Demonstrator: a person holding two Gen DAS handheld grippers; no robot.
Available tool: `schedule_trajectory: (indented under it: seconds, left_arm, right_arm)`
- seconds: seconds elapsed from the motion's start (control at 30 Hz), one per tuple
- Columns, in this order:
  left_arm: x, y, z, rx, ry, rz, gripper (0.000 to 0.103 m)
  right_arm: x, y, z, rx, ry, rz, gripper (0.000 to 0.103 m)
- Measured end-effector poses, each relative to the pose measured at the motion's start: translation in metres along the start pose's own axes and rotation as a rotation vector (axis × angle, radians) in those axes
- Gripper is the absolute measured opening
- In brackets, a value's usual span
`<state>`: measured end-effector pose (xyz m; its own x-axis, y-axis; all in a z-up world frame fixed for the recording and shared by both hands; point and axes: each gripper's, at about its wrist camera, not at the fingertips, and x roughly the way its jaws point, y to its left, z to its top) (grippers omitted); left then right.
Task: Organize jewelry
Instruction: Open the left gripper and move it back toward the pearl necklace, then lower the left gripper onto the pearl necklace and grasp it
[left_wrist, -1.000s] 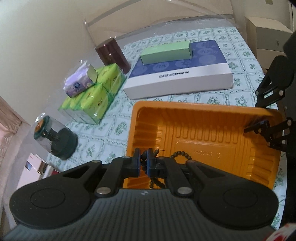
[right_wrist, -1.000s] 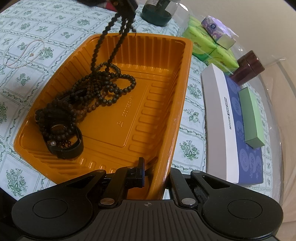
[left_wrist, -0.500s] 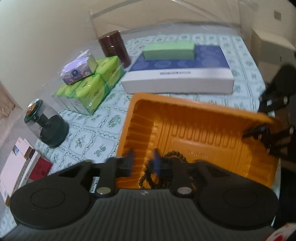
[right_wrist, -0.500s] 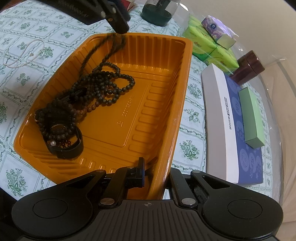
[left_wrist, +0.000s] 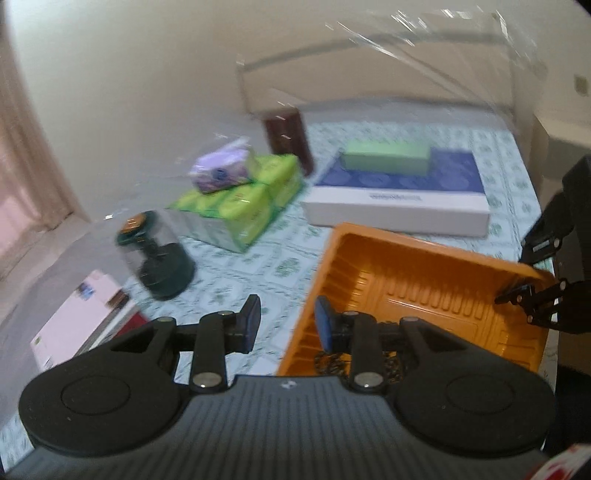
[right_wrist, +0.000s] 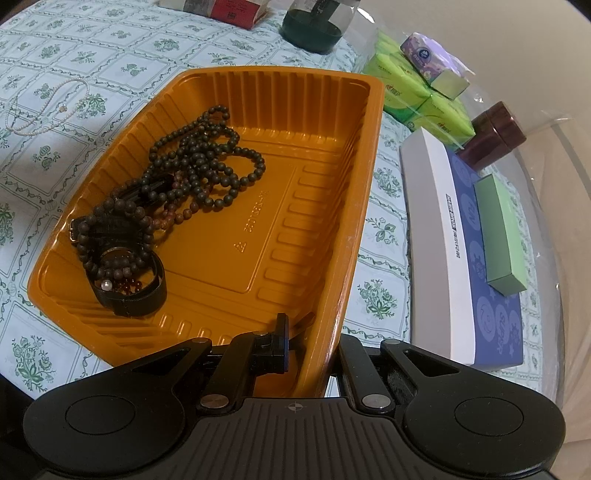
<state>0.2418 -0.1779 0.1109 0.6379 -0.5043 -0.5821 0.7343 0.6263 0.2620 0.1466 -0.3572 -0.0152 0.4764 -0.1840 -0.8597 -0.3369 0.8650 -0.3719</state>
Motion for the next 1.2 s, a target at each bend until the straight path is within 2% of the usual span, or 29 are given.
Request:
schedule_trajectory:
  seconds: [0.23,0.37,0.53,0.63,0.87,0.97,1.2]
  left_arm:
    - [-0.055,0.055,-0.050,-0.184,-0.009,0.129,0.030]
    - [-0.083,0.080,-0.086,-0.313,-0.020,0.206,0.035]
    - [-0.101,0.088,-0.136,-0.422,0.025,0.311,0.035]
    - [-0.104,0.082,-0.169,-0.483,0.060,0.348,0.035]
    - [-0.106,0.063,-0.228,-0.602,0.112,0.386,0.035]
    - [-0.101,0.051,-0.238,-0.635,0.117,0.382,0.035]
    - [-0.078,0.031,-0.246,-0.629,0.124,0.359,0.035]
  right_arm:
    - [-0.001,0.001,-0.001,-0.001,-0.004,-0.002,0.006]
    - [-0.002,0.000,-0.001,0.003,-0.006,-0.001,0.006]
    - [-0.002,0.000,-0.001,0.004,-0.006,-0.001,0.006]
    - [-0.001,0.000,-0.001,0.007,-0.004,0.003,0.006]
    - [-0.002,0.000,-0.001,0.011,-0.005,0.003,0.006]
    - [-0.002,0.001,-0.001,0.013,-0.003,0.005,0.006]
    - [-0.002,0.000,0.000,0.014,-0.003,0.005,0.006]
